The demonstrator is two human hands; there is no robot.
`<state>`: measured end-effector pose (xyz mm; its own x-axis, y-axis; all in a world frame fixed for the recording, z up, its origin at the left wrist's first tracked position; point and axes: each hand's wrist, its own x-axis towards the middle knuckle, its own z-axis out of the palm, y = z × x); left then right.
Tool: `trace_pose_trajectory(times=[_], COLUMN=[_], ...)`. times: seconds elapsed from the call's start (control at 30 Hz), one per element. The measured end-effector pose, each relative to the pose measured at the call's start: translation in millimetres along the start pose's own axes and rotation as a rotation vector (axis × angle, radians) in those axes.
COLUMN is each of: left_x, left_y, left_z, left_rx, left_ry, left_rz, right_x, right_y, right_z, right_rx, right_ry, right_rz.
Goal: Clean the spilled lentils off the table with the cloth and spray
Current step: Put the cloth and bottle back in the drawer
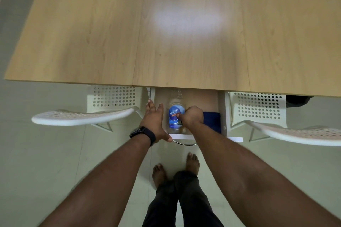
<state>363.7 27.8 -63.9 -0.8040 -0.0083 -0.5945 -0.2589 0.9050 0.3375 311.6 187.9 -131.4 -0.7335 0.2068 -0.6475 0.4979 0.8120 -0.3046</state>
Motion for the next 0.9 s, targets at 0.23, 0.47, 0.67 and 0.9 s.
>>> trace_pose_trajectory(times=[0.23, 0.47, 0.67, 0.9], left_x=[-2, -3, 7, 6], left_y=[2, 8, 22, 35], left_z=[-1, -6, -28, -21], left_rx=[0.022, 0.071, 0.108, 0.133], left_ry=[0.017, 0.061, 0.096, 0.297], left_rz=[0.016, 0.064, 0.037, -0.178], right_x=[-26, -70, -62, -49], right_y=[9, 49, 66, 52], right_z=[-13, -56, -70, -74], right_rx=[-0.023, -0.195, 0.165, 0.780], right_ry=[0.042, 0.155, 0.344, 0.356], right_rz=[-0.103, -0.266, -0.155, 0.247])
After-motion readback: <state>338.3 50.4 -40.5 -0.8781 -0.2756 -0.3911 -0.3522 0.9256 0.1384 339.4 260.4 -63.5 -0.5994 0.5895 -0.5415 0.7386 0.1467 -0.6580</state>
